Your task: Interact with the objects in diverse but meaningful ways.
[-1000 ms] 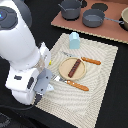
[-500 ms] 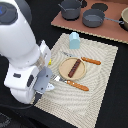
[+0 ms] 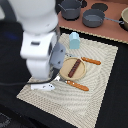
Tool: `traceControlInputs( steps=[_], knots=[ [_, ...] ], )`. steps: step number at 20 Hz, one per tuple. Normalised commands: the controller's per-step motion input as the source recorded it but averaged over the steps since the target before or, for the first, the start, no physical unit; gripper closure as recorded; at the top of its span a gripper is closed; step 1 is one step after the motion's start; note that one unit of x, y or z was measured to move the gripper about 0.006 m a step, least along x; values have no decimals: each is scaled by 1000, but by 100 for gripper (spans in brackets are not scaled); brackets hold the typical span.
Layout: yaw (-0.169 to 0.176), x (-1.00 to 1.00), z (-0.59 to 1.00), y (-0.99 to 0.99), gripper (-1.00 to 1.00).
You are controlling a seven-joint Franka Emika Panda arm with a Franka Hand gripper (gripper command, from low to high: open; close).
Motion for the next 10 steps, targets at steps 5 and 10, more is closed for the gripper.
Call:
traceControlInputs(
  steps=[5, 10],
  knots=[
    [39, 408, 407, 824, -100],
    [16, 294, 263, 869, -100]
  ],
)
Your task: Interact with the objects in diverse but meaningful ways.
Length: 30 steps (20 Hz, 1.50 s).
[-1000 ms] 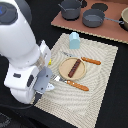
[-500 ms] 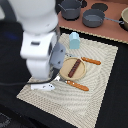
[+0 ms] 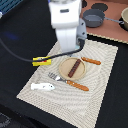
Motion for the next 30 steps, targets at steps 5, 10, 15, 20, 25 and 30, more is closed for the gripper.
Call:
traceControlInputs(
  steps=[5, 10, 15, 20, 25, 30],
  knots=[
    [2, 95, 46, 865, -100],
    [1, -245, -243, 706, -100],
    [-40, -437, -394, 335, -100],
    [-73, -269, -442, 84, -100],
    [-67, 36, -358, 58, -100],
    [-25, 527, 15, 273, -100]
  ],
)
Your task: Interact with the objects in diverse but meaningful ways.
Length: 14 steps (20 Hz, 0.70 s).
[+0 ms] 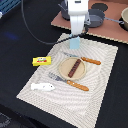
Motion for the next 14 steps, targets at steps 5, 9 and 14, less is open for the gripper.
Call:
traceControlInputs(
  steps=[5, 9, 14],
  knots=[
    [5, 587, 57, 628, -100],
    [1, 403, -10, 394, -100],
    [-18, 160, -135, 49, -100]
  ],
)
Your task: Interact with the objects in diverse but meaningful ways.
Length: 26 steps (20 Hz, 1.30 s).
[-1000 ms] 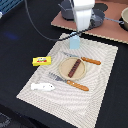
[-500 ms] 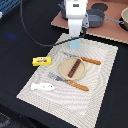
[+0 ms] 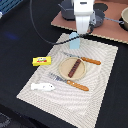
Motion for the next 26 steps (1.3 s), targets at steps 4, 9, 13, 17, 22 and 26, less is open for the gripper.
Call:
traceControlInputs(
  steps=[4, 9, 13, 17, 22, 26],
  knots=[
    [-61, 68, -49, -119, -100],
    [-82, 135, -27, -106, -100],
    [-44, 136, -128, 4, -100],
    [-16, 27, -202, 15, -100],
    [43, 0, -170, 3, -100],
    [171, 0, -46, 0, -100]
  ],
)
